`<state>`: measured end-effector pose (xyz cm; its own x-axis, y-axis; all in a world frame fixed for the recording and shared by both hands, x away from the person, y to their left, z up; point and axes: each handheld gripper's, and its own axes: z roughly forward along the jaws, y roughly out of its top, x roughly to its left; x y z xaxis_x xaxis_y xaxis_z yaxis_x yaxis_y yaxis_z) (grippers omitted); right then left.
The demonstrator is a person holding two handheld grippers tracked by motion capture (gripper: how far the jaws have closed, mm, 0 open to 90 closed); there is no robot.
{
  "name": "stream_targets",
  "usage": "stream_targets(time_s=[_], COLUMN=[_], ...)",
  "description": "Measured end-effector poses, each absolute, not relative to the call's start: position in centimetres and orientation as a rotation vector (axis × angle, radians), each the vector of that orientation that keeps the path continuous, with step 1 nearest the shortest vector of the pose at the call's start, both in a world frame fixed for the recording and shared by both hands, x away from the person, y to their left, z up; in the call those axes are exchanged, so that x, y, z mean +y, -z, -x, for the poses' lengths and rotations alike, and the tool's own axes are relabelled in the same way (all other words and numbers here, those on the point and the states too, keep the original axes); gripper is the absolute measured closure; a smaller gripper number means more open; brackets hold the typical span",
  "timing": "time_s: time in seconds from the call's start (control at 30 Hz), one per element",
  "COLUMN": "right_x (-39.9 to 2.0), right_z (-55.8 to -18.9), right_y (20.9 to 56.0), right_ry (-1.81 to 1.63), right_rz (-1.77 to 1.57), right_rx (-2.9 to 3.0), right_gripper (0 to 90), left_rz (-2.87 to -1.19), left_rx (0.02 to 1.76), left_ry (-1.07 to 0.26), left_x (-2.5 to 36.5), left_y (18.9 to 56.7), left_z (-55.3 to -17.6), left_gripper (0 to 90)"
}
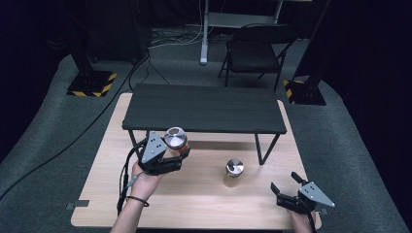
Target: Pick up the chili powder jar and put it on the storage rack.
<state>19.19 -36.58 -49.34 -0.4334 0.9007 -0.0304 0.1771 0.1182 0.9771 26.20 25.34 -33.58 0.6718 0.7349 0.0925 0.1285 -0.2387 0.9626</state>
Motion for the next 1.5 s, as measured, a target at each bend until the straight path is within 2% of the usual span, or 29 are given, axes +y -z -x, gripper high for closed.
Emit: stream_targets(time_s=[0.57, 1.07, 1.5], right_x=[-36.6, -36.6, -36.6], right_z=[-19.2, -19.2, -19.3], right_y=[49.3, 49.3, 49.3], right_ry=[-1.367, -1.367, -1.361], right_rz=[-1.060, -1.056, -1.049], right_rx=[1.725, 1.725, 1.735], right_gripper=[5.8, 5.9, 6.1], left_rz=[-1.681, -1.704, -1.734], left_rx=[0.724, 0.882, 0.922], left_ry=[-0.664, -0.711, -0.719], left_x=[25.1, 22.4, 20.8], left_y=[30.7, 27.9, 27.6], left_z=[-28.2, -32.7, -34.0], left_gripper=[31.9, 31.8, 31.7])
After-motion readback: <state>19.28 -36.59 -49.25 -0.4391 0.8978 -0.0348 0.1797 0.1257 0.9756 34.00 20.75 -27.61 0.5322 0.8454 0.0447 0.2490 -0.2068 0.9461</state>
